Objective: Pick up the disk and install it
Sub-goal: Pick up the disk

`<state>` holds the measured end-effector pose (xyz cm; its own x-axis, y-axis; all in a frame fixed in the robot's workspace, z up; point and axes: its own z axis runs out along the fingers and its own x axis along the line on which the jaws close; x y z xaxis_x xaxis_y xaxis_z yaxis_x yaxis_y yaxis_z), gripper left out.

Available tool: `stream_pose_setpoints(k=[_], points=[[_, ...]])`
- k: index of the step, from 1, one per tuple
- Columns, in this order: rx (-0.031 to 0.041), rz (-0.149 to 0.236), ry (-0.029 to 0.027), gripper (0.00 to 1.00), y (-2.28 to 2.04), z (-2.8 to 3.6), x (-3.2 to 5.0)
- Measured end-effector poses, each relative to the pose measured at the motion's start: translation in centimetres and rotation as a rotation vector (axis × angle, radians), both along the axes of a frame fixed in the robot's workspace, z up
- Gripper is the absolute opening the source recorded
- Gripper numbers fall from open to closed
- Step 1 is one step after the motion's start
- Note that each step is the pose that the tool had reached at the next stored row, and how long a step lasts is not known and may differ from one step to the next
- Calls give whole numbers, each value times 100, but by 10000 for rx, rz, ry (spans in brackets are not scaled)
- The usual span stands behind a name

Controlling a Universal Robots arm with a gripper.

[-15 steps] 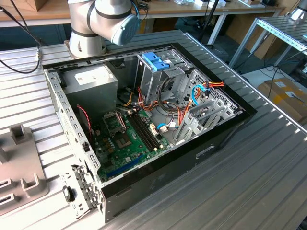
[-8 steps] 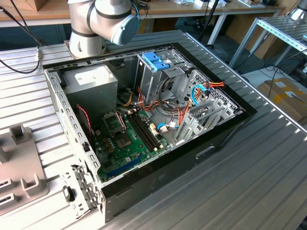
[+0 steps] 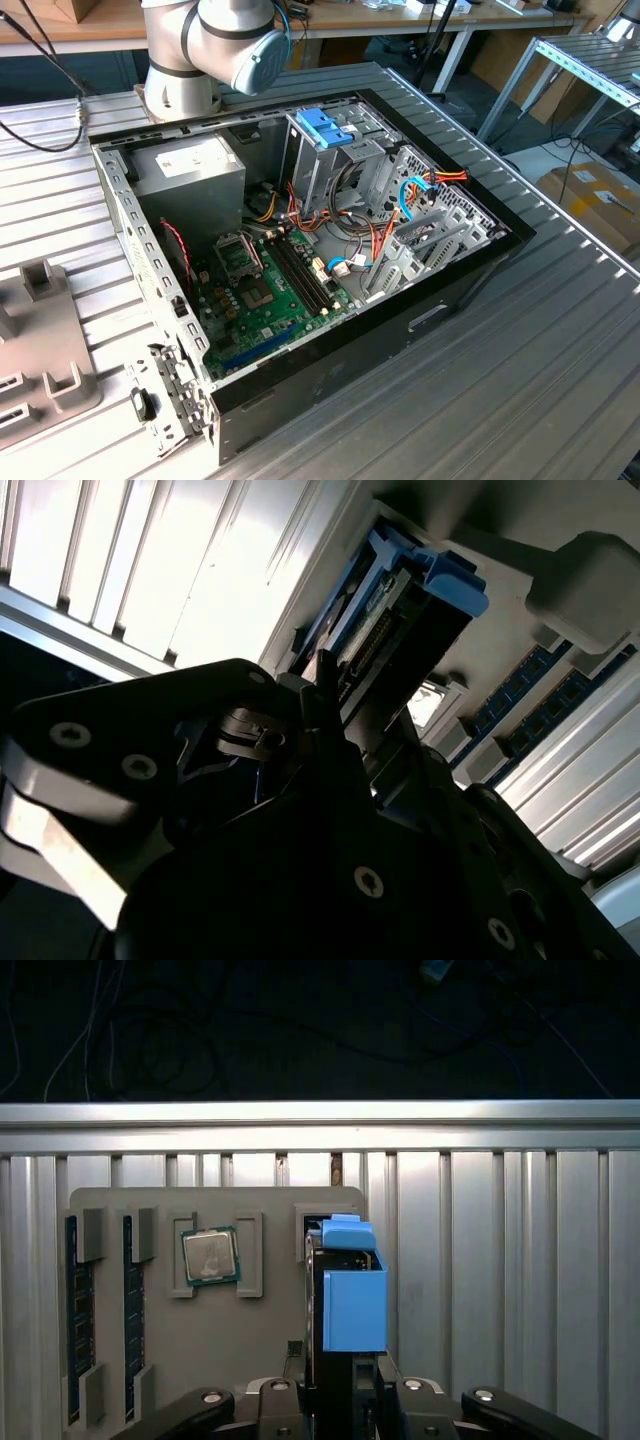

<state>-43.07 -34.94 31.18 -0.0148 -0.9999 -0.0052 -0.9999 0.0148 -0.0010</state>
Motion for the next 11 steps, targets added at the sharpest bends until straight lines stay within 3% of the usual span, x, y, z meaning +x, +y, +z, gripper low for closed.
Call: stream_pose_setpoints(k=[7, 11], points=[[0, 0, 0, 35, 0, 192, 0], [-1, 0, 0, 35, 0, 348, 0]])
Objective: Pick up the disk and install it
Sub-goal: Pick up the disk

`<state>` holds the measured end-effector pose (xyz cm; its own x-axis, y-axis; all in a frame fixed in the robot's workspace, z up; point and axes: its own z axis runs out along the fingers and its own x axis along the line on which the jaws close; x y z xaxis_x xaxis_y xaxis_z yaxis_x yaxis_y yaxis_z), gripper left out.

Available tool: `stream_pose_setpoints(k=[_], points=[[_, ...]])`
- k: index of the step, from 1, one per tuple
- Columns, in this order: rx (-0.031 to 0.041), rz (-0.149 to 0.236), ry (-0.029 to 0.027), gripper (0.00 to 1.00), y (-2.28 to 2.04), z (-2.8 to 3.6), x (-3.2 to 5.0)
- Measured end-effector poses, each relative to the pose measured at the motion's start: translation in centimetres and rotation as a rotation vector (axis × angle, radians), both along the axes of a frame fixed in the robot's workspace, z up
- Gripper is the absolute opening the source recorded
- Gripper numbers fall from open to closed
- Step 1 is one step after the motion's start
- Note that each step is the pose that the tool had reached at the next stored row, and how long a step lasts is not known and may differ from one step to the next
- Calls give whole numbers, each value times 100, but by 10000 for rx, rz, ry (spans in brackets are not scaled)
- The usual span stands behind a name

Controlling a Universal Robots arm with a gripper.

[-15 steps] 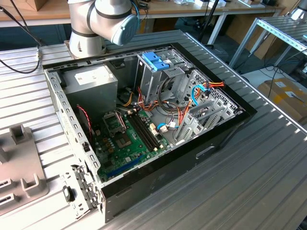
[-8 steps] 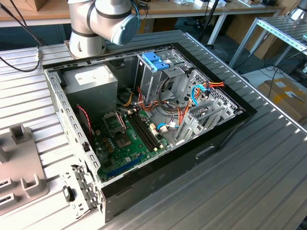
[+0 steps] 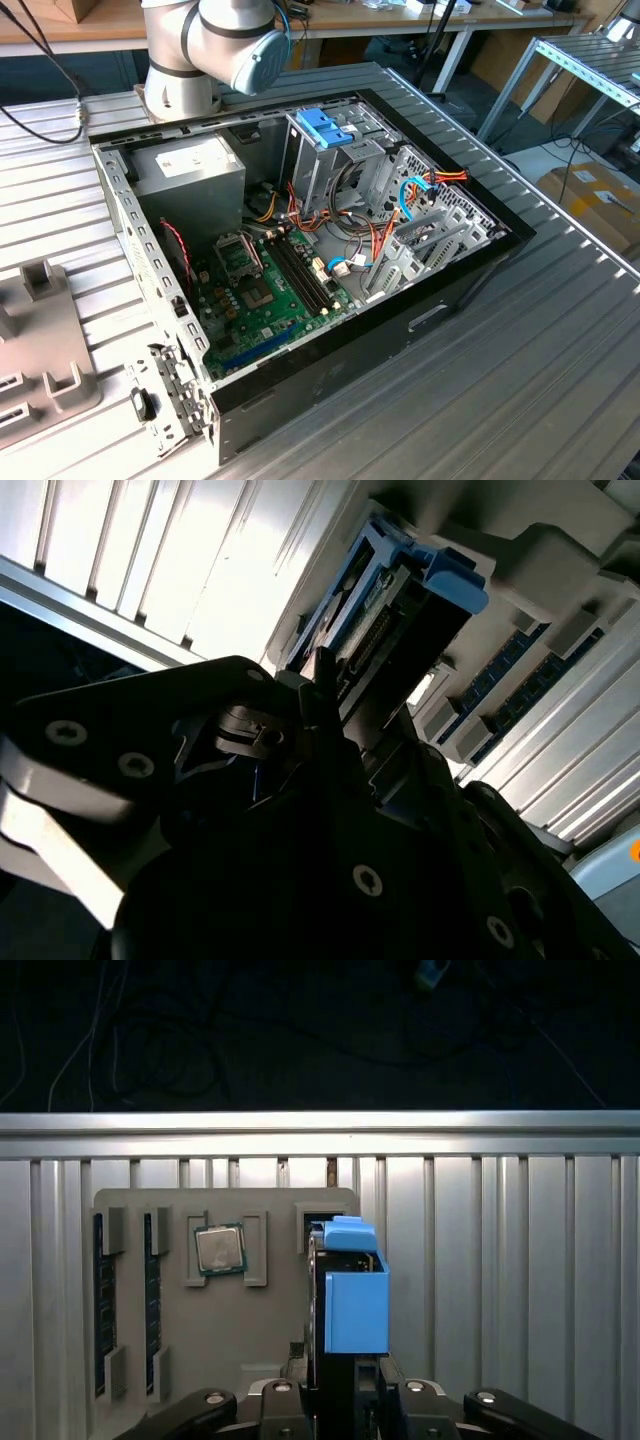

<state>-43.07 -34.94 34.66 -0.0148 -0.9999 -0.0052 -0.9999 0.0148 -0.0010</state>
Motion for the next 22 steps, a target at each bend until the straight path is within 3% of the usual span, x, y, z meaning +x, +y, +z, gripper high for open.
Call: stream_pose_setpoints(k=[1, 4, 18, 22], points=[[1, 0, -1, 35, 0, 70, 0], [1, 0, -2, 35, 0, 139, 0], [0, 0, 1, 35, 0, 144, 0], [-34, 0, 2, 35, 0, 165, 0]])
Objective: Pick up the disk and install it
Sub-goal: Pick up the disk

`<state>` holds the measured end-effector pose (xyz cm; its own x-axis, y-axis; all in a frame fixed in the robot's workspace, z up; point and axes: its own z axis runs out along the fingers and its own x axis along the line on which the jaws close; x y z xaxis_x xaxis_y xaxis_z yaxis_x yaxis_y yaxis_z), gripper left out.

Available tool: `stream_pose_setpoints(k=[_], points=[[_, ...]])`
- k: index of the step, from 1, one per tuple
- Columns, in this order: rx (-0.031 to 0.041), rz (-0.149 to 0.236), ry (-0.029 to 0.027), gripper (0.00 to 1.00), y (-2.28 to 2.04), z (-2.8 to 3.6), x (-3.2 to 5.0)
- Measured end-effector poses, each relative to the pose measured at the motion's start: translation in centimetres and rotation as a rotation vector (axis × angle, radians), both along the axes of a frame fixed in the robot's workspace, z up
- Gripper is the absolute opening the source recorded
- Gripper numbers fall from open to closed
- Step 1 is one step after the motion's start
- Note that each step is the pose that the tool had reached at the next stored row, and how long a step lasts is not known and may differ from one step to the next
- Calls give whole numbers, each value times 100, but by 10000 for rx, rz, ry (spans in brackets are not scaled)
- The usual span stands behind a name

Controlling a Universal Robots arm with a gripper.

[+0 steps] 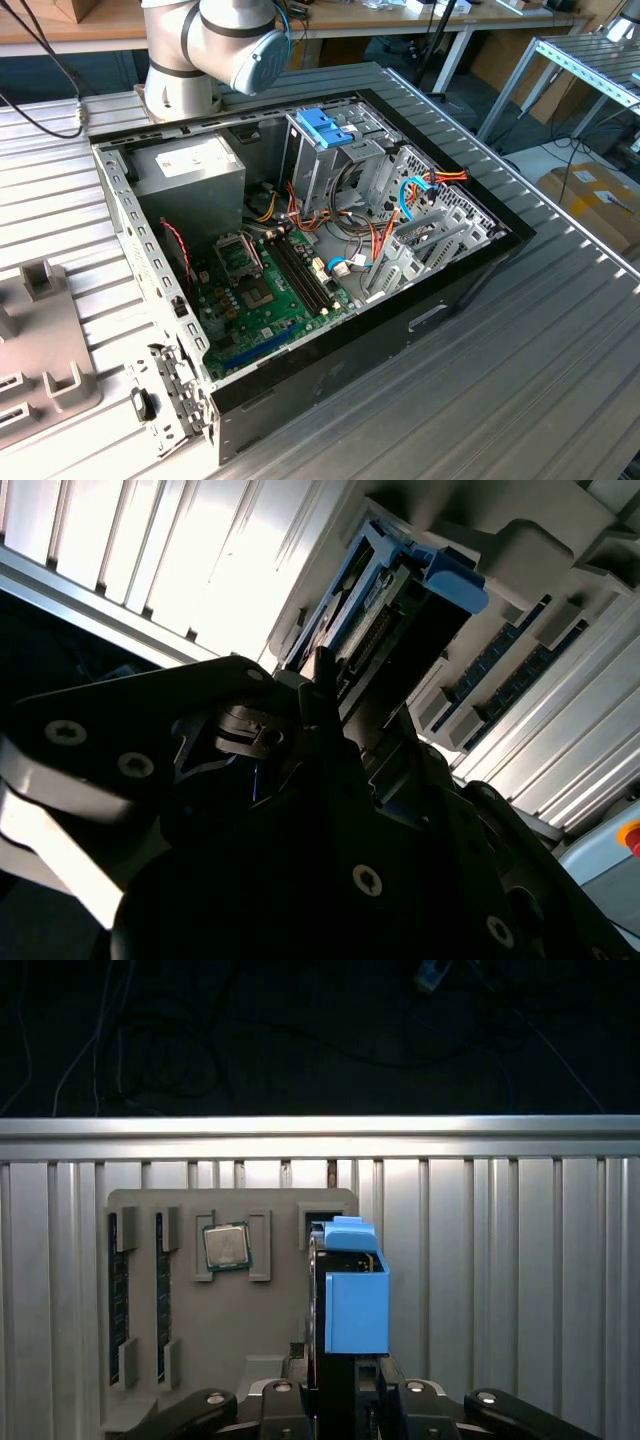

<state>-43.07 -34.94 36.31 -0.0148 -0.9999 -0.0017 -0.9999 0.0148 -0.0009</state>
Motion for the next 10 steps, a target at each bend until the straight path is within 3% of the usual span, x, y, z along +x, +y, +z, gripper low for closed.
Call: stream_pose_setpoints(k=[6, 8, 10], points=[[-70, 0, -2, 35, 0, 109, 0], [-98, 0, -3, 35, 0, 163, 0], [-139, 0, -2, 35, 0, 260, 0]])
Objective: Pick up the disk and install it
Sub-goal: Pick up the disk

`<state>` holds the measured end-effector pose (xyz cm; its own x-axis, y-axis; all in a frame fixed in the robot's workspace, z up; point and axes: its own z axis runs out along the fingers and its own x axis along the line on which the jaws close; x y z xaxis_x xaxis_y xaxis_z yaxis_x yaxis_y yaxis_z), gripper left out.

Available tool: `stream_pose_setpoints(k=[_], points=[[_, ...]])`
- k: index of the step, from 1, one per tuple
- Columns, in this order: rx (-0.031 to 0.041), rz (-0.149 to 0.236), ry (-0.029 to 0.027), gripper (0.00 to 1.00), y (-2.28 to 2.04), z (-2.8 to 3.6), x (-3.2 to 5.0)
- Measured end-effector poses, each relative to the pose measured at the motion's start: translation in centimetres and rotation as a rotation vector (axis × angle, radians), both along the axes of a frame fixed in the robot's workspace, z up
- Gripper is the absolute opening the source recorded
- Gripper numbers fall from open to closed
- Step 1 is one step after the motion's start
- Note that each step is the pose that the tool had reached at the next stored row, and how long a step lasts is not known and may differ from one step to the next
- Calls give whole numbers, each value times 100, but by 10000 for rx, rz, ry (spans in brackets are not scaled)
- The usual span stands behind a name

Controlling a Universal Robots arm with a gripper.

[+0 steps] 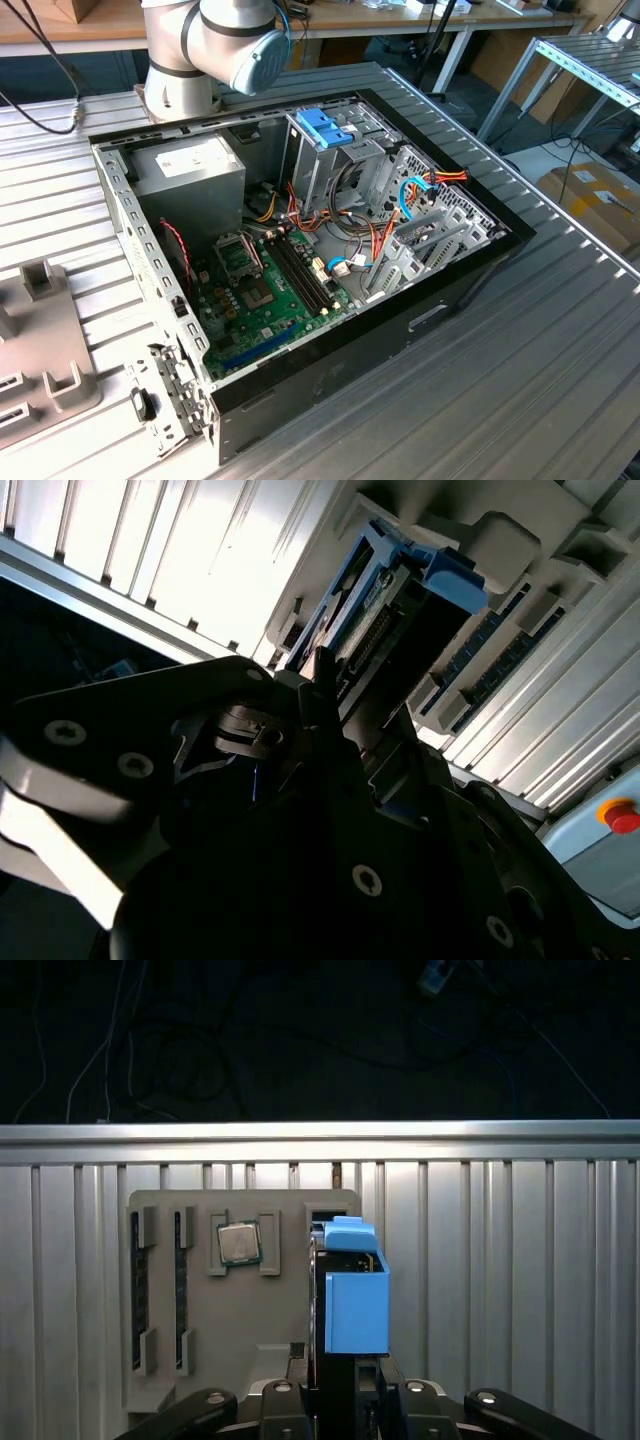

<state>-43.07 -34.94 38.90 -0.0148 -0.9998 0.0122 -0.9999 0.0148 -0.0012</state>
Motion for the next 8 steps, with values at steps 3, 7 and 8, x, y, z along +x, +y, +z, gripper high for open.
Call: stream_pose_setpoints(k=[3, 7, 8], points=[[-29, 1, -1, 35, 0, 69, 0], [-61, 0, 0, 35, 0, 150, 0], [-68, 0, 0, 35, 0, 169, 0]])
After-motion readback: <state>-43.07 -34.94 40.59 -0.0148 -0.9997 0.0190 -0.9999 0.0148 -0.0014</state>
